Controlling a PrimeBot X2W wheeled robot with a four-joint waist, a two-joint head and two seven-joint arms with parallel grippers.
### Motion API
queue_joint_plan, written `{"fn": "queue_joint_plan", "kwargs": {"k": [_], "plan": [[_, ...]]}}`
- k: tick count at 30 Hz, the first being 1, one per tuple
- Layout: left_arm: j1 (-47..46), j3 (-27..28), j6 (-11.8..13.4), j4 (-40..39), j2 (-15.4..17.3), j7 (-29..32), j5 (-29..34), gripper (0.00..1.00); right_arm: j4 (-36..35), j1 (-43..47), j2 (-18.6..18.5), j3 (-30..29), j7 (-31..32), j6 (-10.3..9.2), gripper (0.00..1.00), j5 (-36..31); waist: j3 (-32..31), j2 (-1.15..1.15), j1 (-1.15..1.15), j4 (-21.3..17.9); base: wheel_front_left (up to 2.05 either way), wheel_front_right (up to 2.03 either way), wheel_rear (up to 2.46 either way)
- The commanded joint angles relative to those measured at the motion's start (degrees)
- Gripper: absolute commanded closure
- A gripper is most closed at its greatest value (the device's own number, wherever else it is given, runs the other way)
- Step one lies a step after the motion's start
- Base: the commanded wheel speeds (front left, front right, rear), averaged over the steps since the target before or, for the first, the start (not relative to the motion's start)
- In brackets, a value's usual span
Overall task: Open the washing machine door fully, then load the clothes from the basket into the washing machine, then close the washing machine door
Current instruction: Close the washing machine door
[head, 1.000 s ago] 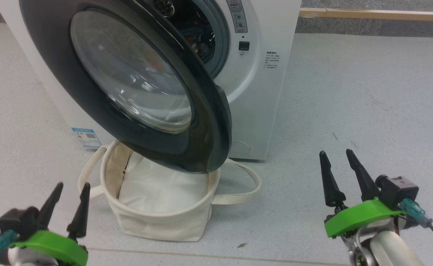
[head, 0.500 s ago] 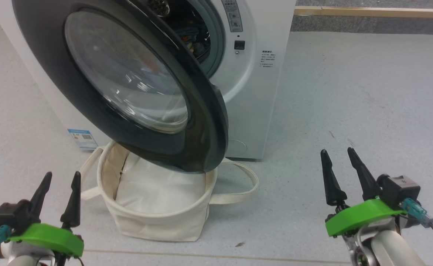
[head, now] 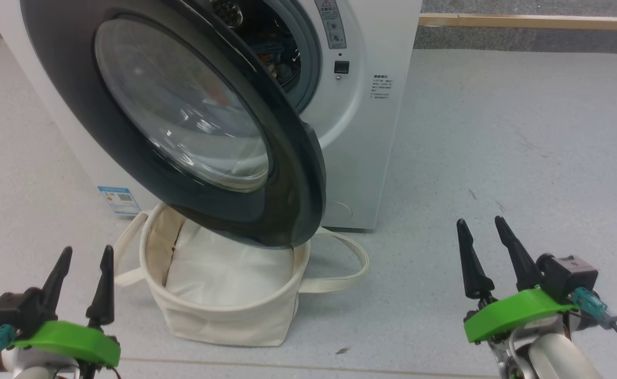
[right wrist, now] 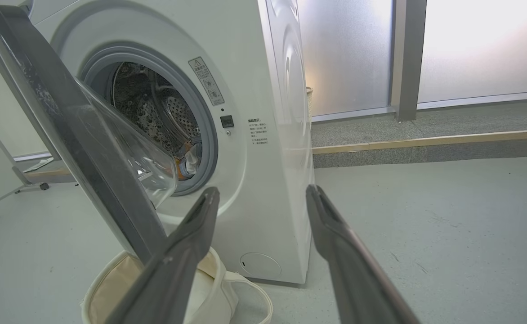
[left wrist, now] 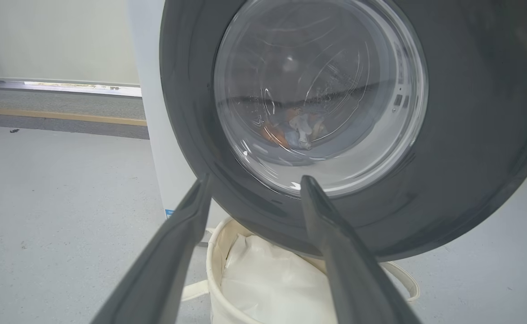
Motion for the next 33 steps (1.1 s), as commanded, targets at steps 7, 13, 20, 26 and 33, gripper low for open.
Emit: {"fn": "queue_joint_plan", "kwargs": {"k": [7,13,20,26,33], "plan": [[-1.23,2.8,-0.31,-2.27,0.8,-0.7,0.91,0.0,-1.44,-1.11,-0.87,1.44,-0.71,0.03,0.0,0.17,-0.41,0.0,0.0,0.21,0.0,0.0,0.0],[-1.01,2.36,-0.33,-3.12,0.5,-0.7,0.3,0.0,-0.9,-1.16,-1.27,3.27,-0.71,0.03,1.0,1.49,-1.16,0.0,0.0,2.22,0.0,0.0,0.0],[-0.12,1.26,-0.33,-3.85,0.31,-0.7,-0.15,0.0,0.36,-3.62,-0.06,9.55,-0.71,0.03,1.0,2.35,-1.93,0.0,0.0,6.31,0.0,0.0,0.0],[0.44,0.39,-0.33,-3.59,0.21,-0.7,-0.44,0.0,5.35,-9.42,2.08,17.11,-0.71,0.03,1.0,4.28,-2.05,0.0,0.0,11.38,0.0,0.0,0.0],[0.63,-1.23,-0.34,-3.36,-0.18,-0.7,-1.03,0.0,11.51,-15.3,3.14,20.21,-0.71,0.03,1.0,5.84,-1.81,0.0,0.0,17.67,0.0,0.0,0.0]]}}
